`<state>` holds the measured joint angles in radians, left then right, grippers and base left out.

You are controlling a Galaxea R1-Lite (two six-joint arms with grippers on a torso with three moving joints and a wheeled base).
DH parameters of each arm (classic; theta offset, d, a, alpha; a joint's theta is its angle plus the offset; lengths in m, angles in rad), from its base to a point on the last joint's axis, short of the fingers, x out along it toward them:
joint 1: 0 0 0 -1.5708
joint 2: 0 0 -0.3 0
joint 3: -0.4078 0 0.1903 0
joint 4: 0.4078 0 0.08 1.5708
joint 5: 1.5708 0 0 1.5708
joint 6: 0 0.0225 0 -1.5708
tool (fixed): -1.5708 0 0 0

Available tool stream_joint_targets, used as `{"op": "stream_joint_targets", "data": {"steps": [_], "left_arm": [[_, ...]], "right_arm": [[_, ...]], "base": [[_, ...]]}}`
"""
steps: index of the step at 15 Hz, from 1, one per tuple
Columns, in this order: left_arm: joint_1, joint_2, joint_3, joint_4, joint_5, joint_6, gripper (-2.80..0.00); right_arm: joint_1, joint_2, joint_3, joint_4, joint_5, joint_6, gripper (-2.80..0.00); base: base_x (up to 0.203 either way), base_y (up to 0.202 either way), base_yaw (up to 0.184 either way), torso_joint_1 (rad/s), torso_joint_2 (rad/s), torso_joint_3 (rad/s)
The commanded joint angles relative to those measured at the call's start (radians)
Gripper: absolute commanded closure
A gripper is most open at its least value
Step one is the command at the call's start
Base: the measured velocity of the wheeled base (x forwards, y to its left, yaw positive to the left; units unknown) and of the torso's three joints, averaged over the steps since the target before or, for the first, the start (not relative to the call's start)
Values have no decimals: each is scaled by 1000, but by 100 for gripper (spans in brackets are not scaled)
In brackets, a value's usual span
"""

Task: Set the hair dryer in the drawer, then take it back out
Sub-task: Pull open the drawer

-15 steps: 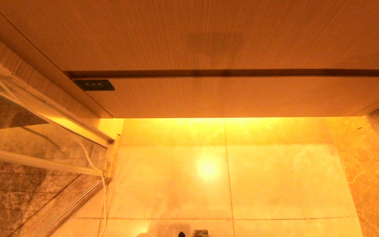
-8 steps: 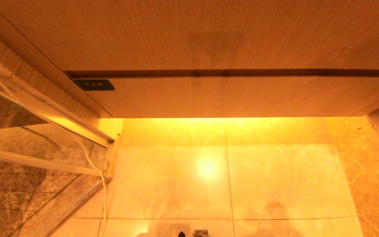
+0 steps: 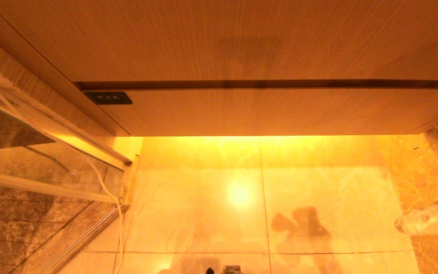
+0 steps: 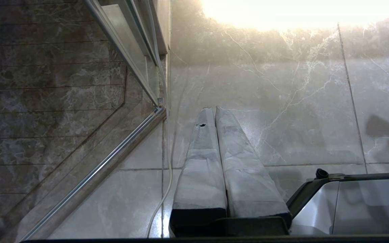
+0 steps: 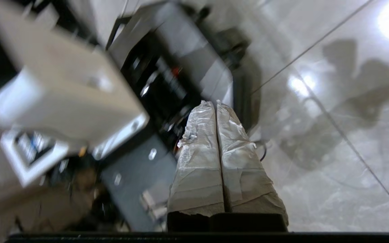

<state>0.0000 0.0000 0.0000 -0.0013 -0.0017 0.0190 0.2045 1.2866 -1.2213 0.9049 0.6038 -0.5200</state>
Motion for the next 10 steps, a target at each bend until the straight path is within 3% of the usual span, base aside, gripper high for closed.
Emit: {"op": "stream_joint_targets", "data": {"steps": [1, 3, 6, 10], "left_arm": [[0, 0, 2, 0, 0, -1, 0], [0, 0, 2, 0, 0, -1, 0], [0, 0, 2, 0, 0, -1, 0], [0, 0, 2, 0, 0, 1, 0]], "right_arm": [[-5, 71, 4, -145, -17, 73, 0], [-5, 115, 18, -307, -111, 111, 0], [-4, 144, 74, -564, -158, 64, 0], [-5, 105, 176, -704, -137, -161, 0]], "base": [[0, 0, 0, 0, 0, 0], [0, 0, 0, 0, 0, 0], [0, 0, 0, 0, 0, 0], [0, 0, 0, 0, 0, 0]]}}
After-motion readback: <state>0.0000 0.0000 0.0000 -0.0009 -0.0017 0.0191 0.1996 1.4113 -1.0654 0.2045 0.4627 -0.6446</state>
